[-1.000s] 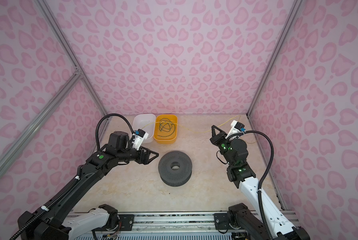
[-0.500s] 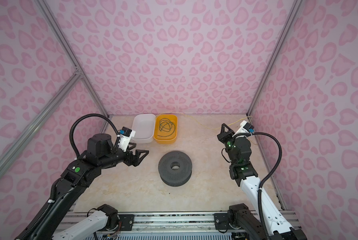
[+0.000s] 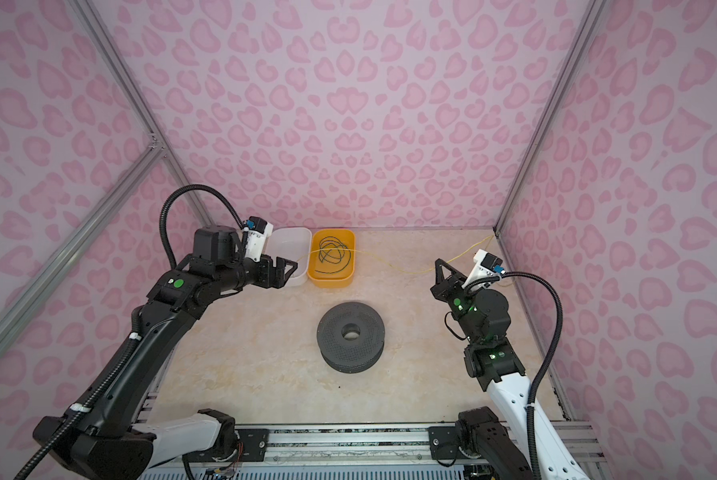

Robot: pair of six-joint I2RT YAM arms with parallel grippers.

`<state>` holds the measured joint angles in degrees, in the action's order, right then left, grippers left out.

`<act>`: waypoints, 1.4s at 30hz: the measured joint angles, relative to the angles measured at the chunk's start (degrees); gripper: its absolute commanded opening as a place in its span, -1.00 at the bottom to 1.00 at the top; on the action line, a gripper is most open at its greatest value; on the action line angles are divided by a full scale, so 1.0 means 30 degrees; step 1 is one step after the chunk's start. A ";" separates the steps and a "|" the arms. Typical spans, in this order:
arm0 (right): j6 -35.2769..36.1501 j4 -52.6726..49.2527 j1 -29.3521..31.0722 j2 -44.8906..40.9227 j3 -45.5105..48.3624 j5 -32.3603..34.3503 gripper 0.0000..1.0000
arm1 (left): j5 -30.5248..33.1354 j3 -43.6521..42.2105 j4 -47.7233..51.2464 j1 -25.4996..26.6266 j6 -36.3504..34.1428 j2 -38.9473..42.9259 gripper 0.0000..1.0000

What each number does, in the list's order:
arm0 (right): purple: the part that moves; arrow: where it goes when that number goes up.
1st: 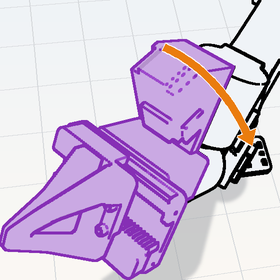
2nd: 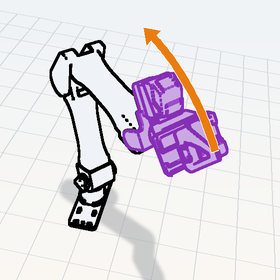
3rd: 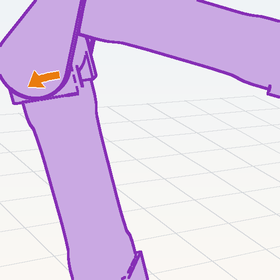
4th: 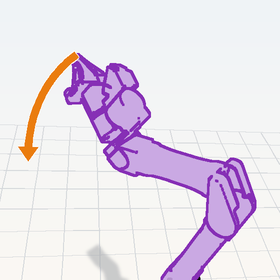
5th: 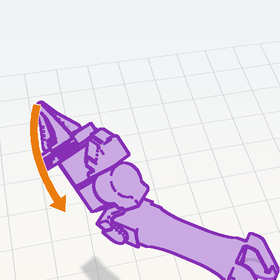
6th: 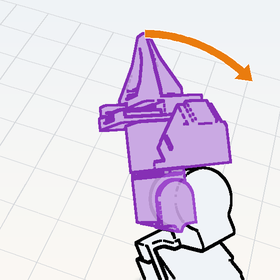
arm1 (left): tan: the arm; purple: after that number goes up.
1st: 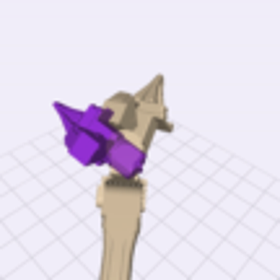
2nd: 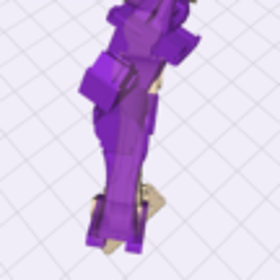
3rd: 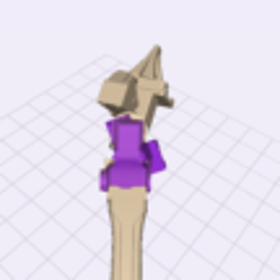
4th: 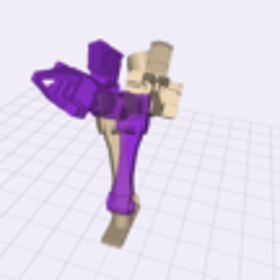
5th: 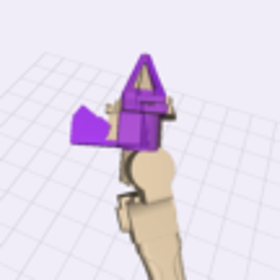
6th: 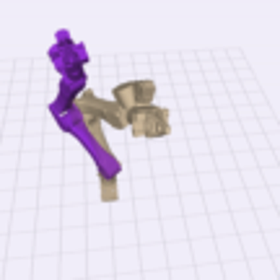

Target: Wrap the cables

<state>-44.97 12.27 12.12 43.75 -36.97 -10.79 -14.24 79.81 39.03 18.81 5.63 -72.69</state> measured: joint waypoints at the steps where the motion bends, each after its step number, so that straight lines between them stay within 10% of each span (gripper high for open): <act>1: 0.0058 -0.0058 0.0066 -0.0124 0.0029 -0.0058 -1.00 | -0.0255 -0.0044 0.0029 -0.0007 0.0000 -0.0182 0.67; 28: -0.0095 -0.0772 0.0350 -0.1341 0.0058 -0.0911 -1.00 | 0.0131 -0.0743 -0.0022 -0.0408 -0.0306 -0.2142 -0.39; 34: -0.0109 -0.0772 0.0372 -0.1355 0.0058 -0.0925 -1.00 | -0.0182 -0.1122 -0.0160 -0.0408 -0.0372 -0.2193 -0.90; 42: -0.0131 -0.0765 0.0262 -0.0619 0.0051 -0.0911 -1.00 | -0.0495 -0.1268 -0.0109 -0.0408 -0.0284 -0.2120 -0.92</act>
<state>-45.36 9.98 12.91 41.89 -36.82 -13.52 -15.73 76.01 38.70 17.58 4.78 -79.05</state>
